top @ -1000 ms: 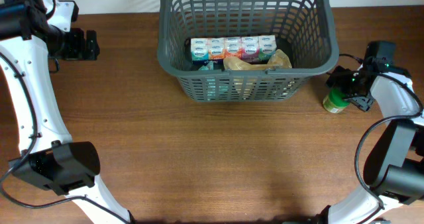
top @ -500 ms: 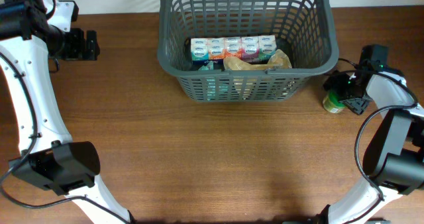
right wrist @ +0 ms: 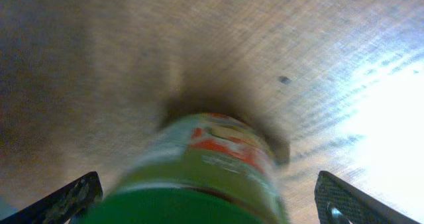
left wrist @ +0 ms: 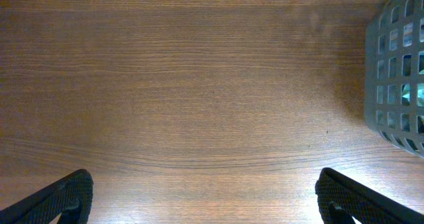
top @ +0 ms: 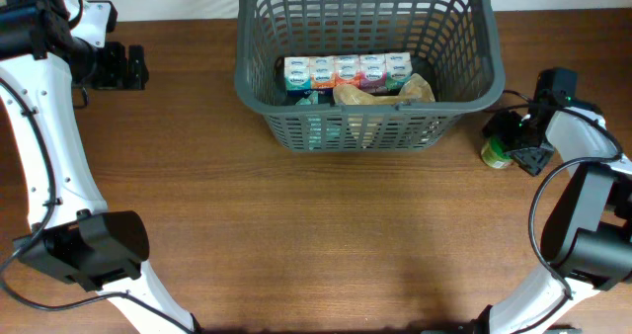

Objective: Pack container
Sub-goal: 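Grasp the green-lidded jar with the right gripper and lift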

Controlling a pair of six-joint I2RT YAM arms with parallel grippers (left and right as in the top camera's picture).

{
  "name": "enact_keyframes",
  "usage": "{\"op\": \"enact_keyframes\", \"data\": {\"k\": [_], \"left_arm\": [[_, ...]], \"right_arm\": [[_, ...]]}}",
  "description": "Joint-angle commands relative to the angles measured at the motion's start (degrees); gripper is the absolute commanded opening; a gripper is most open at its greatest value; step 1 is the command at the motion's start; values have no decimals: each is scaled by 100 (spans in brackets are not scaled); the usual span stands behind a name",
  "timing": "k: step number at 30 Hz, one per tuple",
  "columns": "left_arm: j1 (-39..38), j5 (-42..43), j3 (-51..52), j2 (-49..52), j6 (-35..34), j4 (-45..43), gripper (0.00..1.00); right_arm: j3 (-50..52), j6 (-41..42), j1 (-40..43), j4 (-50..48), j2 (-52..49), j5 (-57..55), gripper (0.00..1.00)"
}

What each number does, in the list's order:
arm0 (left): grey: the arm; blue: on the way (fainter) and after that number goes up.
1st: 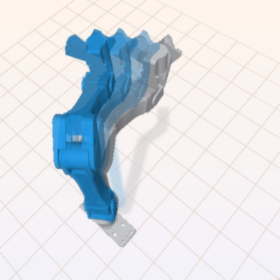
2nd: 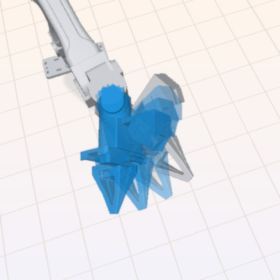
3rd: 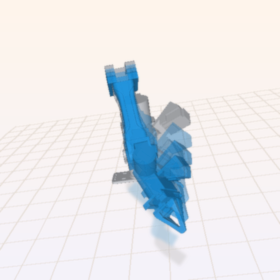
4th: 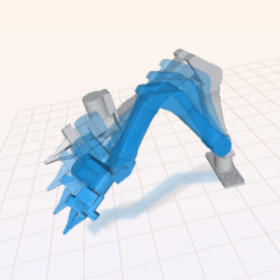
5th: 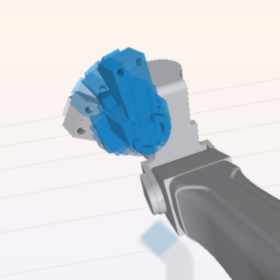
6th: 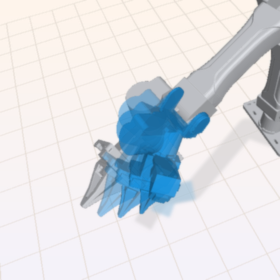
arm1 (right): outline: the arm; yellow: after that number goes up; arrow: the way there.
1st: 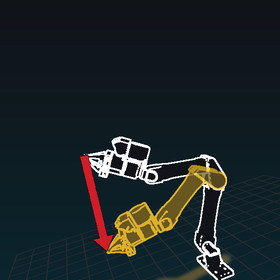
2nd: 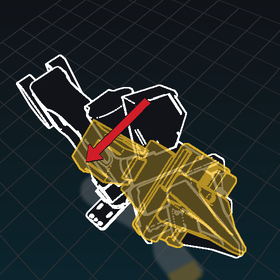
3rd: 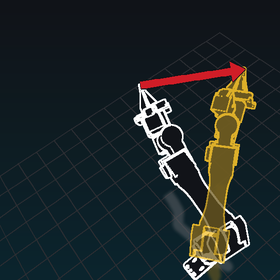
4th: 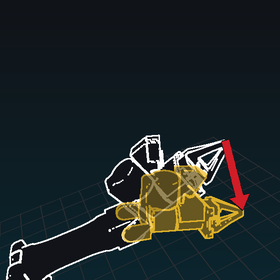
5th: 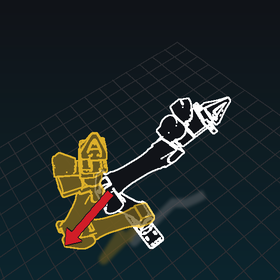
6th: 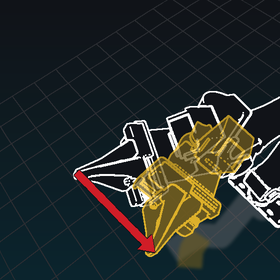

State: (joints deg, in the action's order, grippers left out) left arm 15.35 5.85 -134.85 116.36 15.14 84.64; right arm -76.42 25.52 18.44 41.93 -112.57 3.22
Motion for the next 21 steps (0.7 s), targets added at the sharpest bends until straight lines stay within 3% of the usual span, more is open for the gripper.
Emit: {"op": "enact_keyframes", "data": {"k": [1,9,21], "left_arm": [[31,81,13,-98,-76,2,99],[31,81,13,-98,-76,2,99],[31,81,13,-98,-76,7,99]], "right_arm": [[35,138,195,118,-26,-391,95],[35,136,752,227,-26,-216,96],[35,627,601,573,-26,-177,96]]}}
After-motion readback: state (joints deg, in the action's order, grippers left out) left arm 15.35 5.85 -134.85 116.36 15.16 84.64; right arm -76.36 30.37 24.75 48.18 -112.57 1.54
